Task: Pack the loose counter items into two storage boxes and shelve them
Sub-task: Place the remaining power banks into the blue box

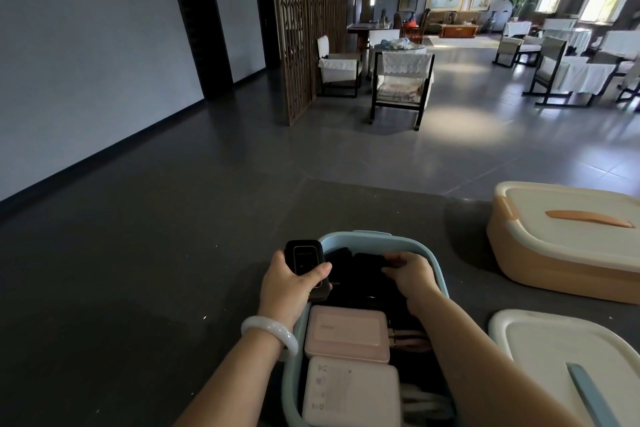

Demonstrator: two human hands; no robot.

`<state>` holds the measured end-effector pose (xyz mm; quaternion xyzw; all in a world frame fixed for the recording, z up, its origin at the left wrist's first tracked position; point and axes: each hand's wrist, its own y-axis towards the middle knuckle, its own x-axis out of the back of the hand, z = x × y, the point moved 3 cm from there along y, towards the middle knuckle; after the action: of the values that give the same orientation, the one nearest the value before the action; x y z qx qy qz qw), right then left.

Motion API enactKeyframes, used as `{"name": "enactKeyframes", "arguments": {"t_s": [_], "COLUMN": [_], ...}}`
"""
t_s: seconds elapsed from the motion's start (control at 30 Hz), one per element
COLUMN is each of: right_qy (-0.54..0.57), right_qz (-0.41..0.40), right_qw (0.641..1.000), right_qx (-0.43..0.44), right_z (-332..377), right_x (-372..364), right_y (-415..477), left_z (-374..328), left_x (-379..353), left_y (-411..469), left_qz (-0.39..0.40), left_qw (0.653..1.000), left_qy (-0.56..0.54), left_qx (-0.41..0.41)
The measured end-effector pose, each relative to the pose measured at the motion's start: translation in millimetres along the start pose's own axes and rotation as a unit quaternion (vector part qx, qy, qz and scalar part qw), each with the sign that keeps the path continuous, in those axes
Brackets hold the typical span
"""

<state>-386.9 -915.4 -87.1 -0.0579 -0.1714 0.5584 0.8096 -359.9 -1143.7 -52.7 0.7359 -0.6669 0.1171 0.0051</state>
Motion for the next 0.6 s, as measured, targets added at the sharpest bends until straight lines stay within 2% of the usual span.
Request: {"name": "enactKeyframes", "arguments": {"t_s": [0.13, 0.3, 0.4, 0.6], "right_qy": [-0.035, -0.014, 0.032, 0.103], "right_qz": [0.0, -0.027, 0.032, 0.148], "right_qw": [0.999, 0.991, 0.988, 0.977], "right_qx": [0.04, 0.132, 0.146, 0.115], "right_z": [7.7, 29.2, 41.0, 50.5], "right_x": [3.9, 12.2, 9.0, 0.4], "right_y": [-8.1, -28.7, -41.6, -54.2], "left_z": [-8.5, -24.3, -30.4, -33.7], "left_x": [-0.1, -13.8, -25.3, -43.3], "left_y": [-2.1, -7.7, -9.3, -11.1], "left_qz": [0.01, 0.044, 0.075, 0.117], "left_qw": [0.999, 0.992, 0.986, 0.979], "left_qy": [0.028, 0.092, 0.113, 0.116], "left_qx": [-0.017, -0.078, -0.101, -0.118]}}
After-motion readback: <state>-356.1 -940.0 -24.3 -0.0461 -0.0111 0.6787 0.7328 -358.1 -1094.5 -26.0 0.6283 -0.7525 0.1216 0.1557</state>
